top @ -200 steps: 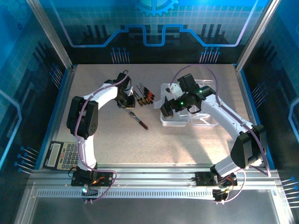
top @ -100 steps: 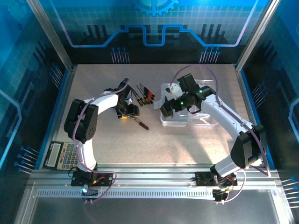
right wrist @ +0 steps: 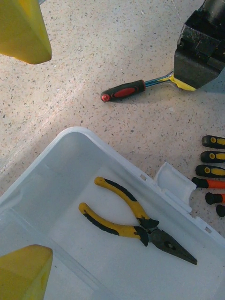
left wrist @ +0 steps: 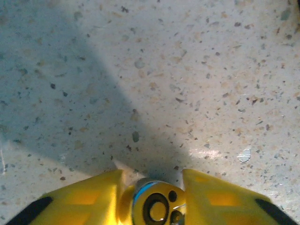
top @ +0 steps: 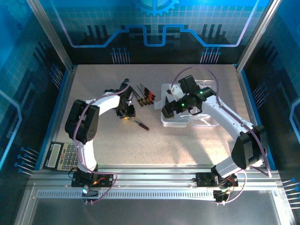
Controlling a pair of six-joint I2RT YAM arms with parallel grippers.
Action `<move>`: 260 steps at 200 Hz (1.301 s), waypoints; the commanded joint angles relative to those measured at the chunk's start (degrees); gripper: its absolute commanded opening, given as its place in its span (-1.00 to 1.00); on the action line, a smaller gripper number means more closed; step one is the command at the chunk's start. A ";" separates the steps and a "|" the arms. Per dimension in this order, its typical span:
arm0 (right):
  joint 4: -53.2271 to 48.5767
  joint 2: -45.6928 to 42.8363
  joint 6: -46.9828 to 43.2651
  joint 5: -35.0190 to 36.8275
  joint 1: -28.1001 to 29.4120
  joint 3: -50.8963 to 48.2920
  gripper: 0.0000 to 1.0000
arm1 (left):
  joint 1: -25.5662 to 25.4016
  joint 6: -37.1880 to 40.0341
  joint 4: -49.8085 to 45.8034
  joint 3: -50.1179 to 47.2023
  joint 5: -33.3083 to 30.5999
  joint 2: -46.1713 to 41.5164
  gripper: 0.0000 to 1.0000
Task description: Pack the tool kit
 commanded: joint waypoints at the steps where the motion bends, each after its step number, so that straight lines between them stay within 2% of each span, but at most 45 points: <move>1: -0.26 -1.87 -1.13 -0.37 -0.46 -0.37 0.99 | -2.22 -0.18 -0.16 -0.14 4.00 4.56 -0.50; 42: -1.82 -3.93 -0.57 1.40 -2.05 -0.52 0.99 | -2.23 0.45 -0.58 3.56 4.61 5.81 -1.00; 100: -6.60 -9.09 -0.88 4.08 -7.68 -0.66 0.99 | -2.22 3.14 -3.99 9.88 4.66 5.05 -1.00; 120: -8.54 -10.31 1.17 6.75 -12.59 -0.97 0.99 | -2.30 4.49 -6.43 12.92 4.69 3.07 -1.00; 141: -8.98 -11.77 1.17 6.09 -15.91 -1.83 0.99 | -2.54 5.91 -9.39 17.68 5.48 0.41 -1.00; 187: -3.54 -15.17 1.95 -3.86 -13.73 -4.37 0.99 | -5.27 4.26 -8.80 30.86 15.25 -2.53 -1.00; 207: 1.89 -15.84 5.81 -11.57 -12.07 -5.71 1.00 | -6.88 1.68 -5.61 34.56 19.36 -2.12 -1.00; 229: 6.36 -15.68 8.95 -11.81 -8.33 -6.18 0.94 | -8.18 -0.57 -2.81 37.35 21.34 -1.24 -1.00; 260: 14.40 -13.98 14.56 -10.58 -4.92 -8.15 0.70 | -9.33 -2.38 -0.85 39.81 23.41 -0.24 -1.00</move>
